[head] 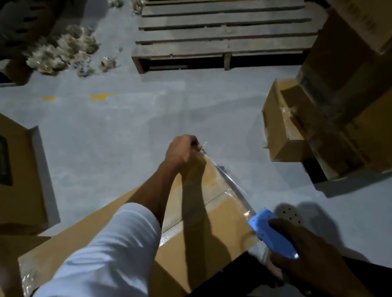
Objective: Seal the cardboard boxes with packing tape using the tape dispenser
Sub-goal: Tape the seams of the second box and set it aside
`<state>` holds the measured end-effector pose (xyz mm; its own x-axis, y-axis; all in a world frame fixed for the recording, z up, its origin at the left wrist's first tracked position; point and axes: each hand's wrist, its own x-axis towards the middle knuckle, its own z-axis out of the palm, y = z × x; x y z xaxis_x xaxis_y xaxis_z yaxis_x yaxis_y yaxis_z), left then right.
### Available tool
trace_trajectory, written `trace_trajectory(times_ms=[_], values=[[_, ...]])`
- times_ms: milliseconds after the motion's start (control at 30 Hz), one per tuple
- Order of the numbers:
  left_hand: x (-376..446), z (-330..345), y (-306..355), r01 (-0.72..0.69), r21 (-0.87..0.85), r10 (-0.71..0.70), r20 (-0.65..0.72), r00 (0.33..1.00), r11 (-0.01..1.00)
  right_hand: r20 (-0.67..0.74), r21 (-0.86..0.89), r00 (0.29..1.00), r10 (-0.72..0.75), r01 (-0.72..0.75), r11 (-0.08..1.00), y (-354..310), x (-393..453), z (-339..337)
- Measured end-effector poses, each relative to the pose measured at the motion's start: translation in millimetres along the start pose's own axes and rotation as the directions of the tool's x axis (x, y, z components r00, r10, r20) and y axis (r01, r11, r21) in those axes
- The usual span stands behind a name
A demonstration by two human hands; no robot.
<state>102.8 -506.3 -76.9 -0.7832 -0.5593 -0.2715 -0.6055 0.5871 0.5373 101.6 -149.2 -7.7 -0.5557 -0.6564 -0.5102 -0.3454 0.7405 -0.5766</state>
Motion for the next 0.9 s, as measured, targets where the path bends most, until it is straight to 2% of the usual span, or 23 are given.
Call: trace_trajectory(times_ms=[100,267,633,900], values=[[11.2,10.0,-4.9,-0.075,0.113,0.069,0.058,0.996,0.991,0.038,0.026,0.996,0.074,-0.075,0.997,4.5,13.1,15.4],[18.0,20.6,-10.9,-0.132,0.125,0.135,-0.010,0.991,0.983,0.042,0.099,0.976,0.215,-0.218,0.971,3.4,21.7,30.7],[21.7,27.1,-17.3,-0.110,0.075,0.114,-0.051,0.992,0.991,0.010,-0.059,0.985,0.173,-0.172,0.983,-6.5,24.3,18.1],[23.0,28.9,-16.8,-0.124,0.101,0.131,-0.062,0.989,0.987,-0.025,-0.079,0.984,0.175,-0.176,0.981,-9.4,24.2,17.3]])
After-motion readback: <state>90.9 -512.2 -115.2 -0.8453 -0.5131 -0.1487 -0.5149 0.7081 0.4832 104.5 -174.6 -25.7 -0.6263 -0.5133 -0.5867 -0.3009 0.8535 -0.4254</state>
